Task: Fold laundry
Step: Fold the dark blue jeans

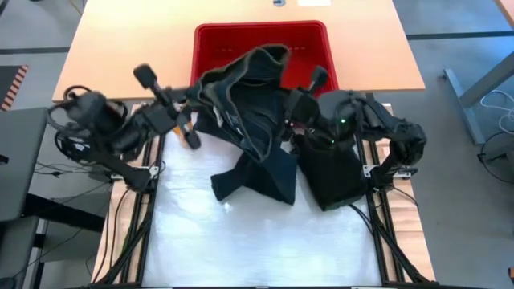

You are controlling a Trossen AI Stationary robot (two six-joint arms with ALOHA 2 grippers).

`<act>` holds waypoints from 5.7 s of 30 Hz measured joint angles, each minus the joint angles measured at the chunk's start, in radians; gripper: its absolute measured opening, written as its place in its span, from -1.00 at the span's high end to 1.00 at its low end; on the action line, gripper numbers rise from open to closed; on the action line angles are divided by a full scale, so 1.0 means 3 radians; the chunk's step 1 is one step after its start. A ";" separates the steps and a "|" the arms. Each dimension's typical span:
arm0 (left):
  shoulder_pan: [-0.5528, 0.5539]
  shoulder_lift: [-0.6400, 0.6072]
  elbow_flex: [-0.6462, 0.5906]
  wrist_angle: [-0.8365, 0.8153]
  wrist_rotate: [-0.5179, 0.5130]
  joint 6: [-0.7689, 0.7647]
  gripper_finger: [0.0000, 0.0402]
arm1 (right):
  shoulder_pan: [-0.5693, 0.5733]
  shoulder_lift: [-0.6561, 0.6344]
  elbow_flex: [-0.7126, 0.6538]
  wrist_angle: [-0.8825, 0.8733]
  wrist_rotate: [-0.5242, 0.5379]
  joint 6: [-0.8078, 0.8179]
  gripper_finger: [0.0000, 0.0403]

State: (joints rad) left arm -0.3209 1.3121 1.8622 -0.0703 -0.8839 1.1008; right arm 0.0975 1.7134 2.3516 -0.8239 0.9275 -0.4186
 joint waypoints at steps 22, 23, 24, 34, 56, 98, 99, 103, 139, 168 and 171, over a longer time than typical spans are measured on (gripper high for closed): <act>0.0579 -0.0167 -0.0130 -0.2316 0.1528 -0.2958 0.93 | -0.0418 -0.0311 -0.0105 -0.1803 -0.1891 0.0978 0.84; 0.0541 -0.0167 -0.0254 -0.2336 0.1584 -0.3073 0.93 | -0.0403 -0.0310 -0.0211 -0.1892 -0.2052 0.1012 0.84; 0.0495 -0.0168 -0.0407 -0.2343 0.1609 -0.3156 0.93 | -0.0367 -0.0315 -0.0355 -0.1921 -0.2138 0.1036 0.84; -0.0544 -0.0257 -0.2633 -0.0266 0.1476 -0.3254 0.93 | 0.0125 -0.1177 -0.3133 -0.0180 -0.2634 0.1583 0.84; -0.1227 0.0205 -0.4063 0.2774 0.1235 -0.2419 0.92 | 0.0942 -0.0345 -0.5263 0.4674 -0.1686 0.0903 0.84; -0.2399 0.1420 -0.4254 0.2636 0.0762 -0.6107 0.94 | 0.1104 -0.0895 -0.5193 0.3756 -0.2237 0.1645 -0.11; -0.2447 0.1487 -0.4243 0.2645 0.0659 -0.6229 0.94 | 0.1051 -0.0965 -0.5194 0.3734 -0.2235 0.1626 -0.13; -0.2567 0.1609 -0.4242 0.2603 0.0362 -0.6565 0.94 | 0.0657 -0.0982 -0.5182 0.4311 -0.2232 0.1974 -0.15; -0.2696 0.1586 -0.4241 0.2719 0.0381 -0.6333 0.91 | -0.0489 0.1382 -0.2942 0.2712 -0.2237 0.2350 0.90; -0.2817 0.1017 -0.4238 0.3183 0.0034 -0.4839 0.91 | -0.0940 0.1478 -0.3357 0.3476 -0.2655 0.3367 -0.70; -0.2817 0.1020 -0.4238 0.3167 0.0023 -0.4835 0.91 | -0.0971 0.1604 -0.3360 0.3655 -0.2659 0.3447 -0.77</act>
State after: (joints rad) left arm -1.1660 1.6180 0.5907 0.8799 -0.8771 -0.3497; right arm -0.1937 2.1945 1.3436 0.2726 0.1298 0.6154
